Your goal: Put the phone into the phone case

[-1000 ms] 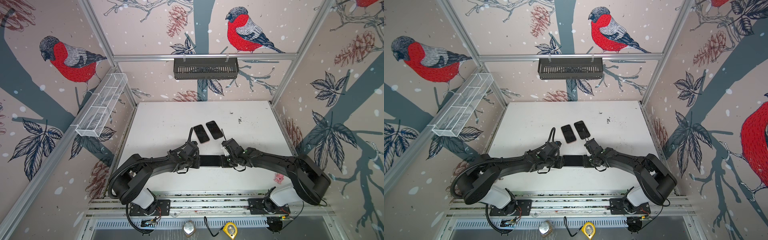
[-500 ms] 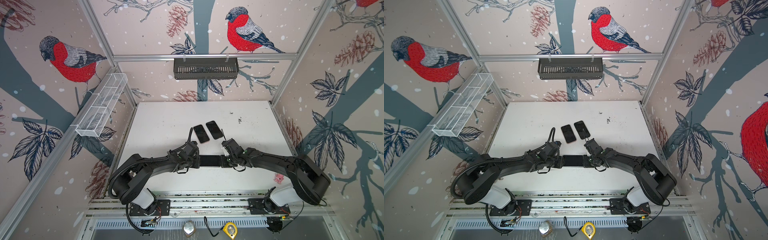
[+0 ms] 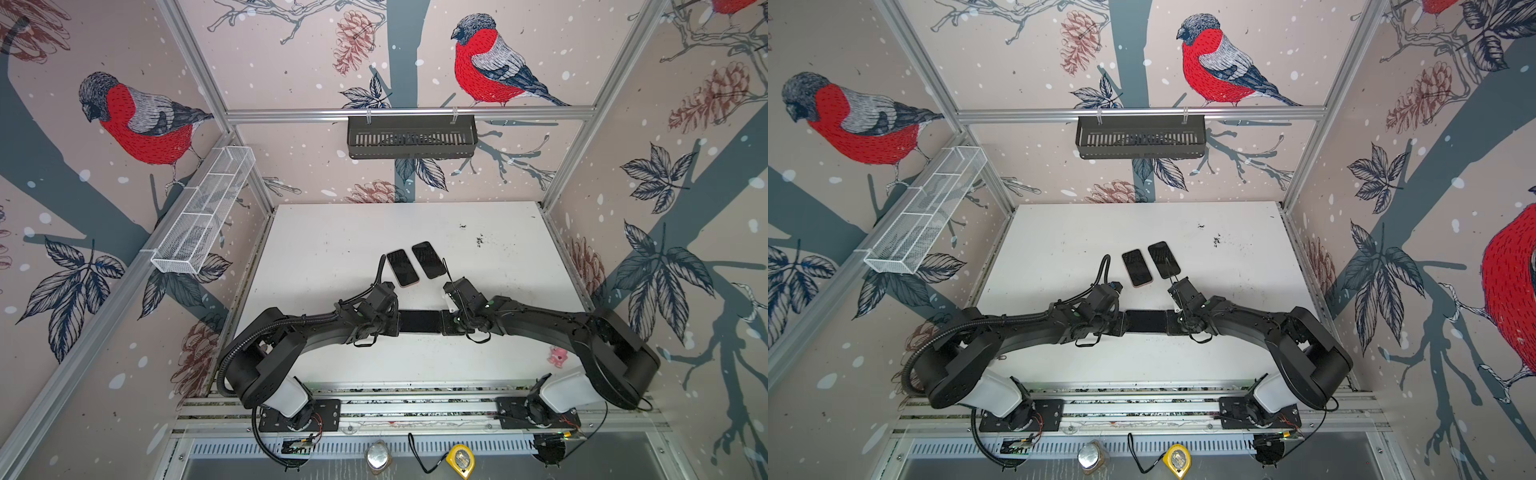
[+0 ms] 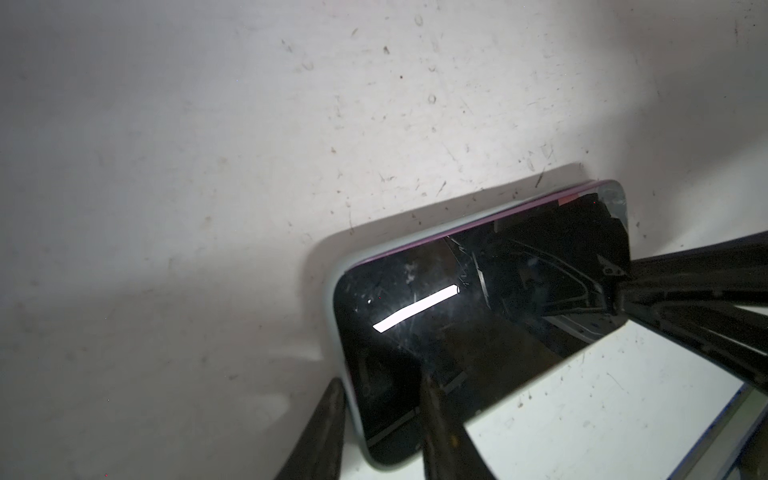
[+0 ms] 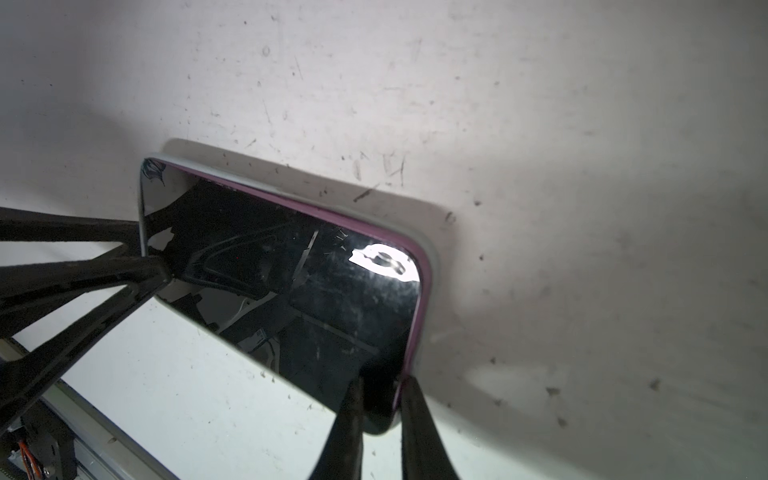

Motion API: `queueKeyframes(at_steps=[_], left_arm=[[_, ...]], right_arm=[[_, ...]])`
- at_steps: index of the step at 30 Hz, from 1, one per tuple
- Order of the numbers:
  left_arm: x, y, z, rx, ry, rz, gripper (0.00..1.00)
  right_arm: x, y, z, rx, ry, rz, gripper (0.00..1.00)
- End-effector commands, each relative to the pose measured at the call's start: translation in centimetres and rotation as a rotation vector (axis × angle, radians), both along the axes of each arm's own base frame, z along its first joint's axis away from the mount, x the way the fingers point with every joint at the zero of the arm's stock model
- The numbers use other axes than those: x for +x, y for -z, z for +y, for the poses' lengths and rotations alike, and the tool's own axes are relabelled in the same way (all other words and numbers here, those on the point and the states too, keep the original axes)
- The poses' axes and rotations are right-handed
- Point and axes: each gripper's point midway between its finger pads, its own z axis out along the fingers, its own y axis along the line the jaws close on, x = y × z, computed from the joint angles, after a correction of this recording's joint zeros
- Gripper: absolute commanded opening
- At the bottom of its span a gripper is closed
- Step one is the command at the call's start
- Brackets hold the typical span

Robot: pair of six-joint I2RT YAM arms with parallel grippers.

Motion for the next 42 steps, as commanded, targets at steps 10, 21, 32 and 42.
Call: queueKeyframes(at_steps=[10,21,32,42], left_arm=[[-4.8,2.7,1.4,0.054,0.058,0.22,0.32],[-3.4,0.2,2.2,0.074,0.018,0.121,0.32],[-4.5,-2.0,2.5,0.105,0.081,0.09,0.32],[-5.5,0.8,2.0,0.156,0.103,0.138,0.32]], right_arm=[[-1.2,1.9,-0.4,-0.045,-0.065,0.029,0.02],[1.4,-2.2,-1.7,-0.049,-0.008,-0.082,0.11],[6.3,-4.3,-2.9,0.026,0.04,-0.109,0.13],[8.4,-1.2,-0.5,0.063,0.03,-0.04,0.12]])
